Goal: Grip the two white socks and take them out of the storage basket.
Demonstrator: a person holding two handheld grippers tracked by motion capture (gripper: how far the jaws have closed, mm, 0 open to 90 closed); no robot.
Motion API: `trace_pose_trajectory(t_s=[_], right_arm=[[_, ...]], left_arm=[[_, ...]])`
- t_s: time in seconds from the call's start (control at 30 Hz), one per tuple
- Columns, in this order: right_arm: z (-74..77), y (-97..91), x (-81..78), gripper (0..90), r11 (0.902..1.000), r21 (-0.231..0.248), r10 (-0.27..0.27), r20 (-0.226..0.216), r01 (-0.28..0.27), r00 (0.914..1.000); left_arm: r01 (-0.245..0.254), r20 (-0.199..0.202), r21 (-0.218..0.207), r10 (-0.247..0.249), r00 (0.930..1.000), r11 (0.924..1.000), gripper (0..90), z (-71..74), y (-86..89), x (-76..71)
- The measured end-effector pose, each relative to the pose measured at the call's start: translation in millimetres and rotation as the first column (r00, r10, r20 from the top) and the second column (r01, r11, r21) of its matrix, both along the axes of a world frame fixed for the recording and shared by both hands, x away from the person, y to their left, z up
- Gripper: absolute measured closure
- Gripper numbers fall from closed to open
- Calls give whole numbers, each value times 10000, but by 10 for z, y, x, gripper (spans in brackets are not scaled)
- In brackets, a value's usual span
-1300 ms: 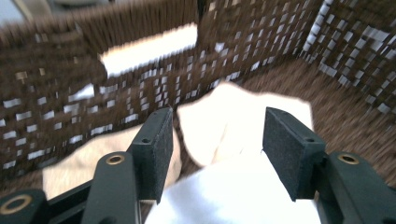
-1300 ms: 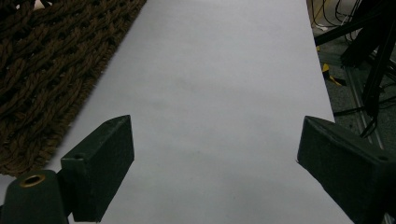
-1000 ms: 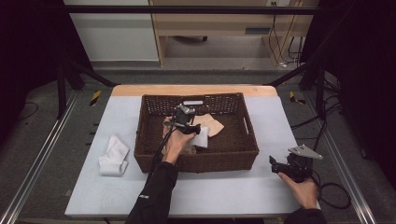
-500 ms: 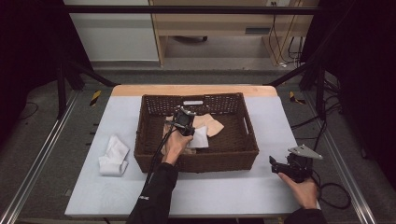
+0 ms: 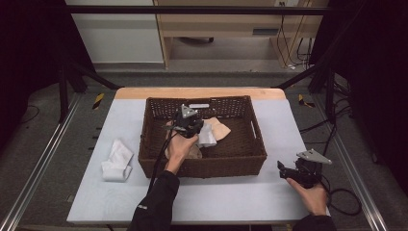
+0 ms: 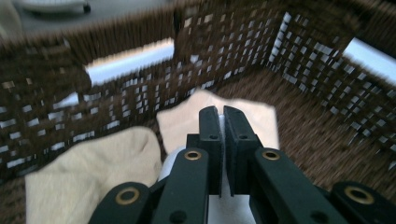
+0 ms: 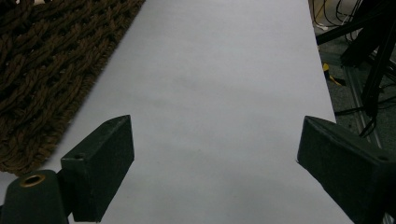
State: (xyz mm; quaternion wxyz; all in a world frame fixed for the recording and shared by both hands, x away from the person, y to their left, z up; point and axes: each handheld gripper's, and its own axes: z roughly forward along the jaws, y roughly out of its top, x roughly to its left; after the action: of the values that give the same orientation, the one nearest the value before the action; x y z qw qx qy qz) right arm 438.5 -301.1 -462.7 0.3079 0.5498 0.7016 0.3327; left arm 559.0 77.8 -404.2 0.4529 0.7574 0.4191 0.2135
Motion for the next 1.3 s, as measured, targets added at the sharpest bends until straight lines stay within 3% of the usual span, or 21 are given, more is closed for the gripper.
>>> trace_pose_trajectory(t_s=[0.17, 0.4, 0.6, 0.83, 1.07, 1.3], right_arm=[[2, -1, 0, 111, 10000, 21, -44, 6, 44, 10000], [1, 1, -1, 111, 10000, 19, -54, -3, 54, 10000], [3, -3, -2, 111, 10000, 23, -61, 12, 61, 10000], [3, -5, -3, 111, 10000, 19, -67, 40, 67, 10000], [8, -6, -6, 111, 9998, 130, -124, 14, 124, 9999], [12, -9, -11, 112, 9998, 144, -168, 47, 167, 9998]], left_arm=[[99, 824, -553, -54, 9966, 9984, 866, 141, 39, -84], [279, 1901, -1296, -28, 9818, 9912, 867, 423, 101, -240], [420, 2278, -1758, -8, 9737, 9835, 867, 653, 179, -308], [452, 2672, -1887, 70, 9636, 9810, 867, 893, 263, -379], [542, 3109, -2311, 210, 9502, 9714, 868, 1130, 365, -486], [575, 3418, -2474, 316, 9392, 9672, 868, 1300, 496, -594]])
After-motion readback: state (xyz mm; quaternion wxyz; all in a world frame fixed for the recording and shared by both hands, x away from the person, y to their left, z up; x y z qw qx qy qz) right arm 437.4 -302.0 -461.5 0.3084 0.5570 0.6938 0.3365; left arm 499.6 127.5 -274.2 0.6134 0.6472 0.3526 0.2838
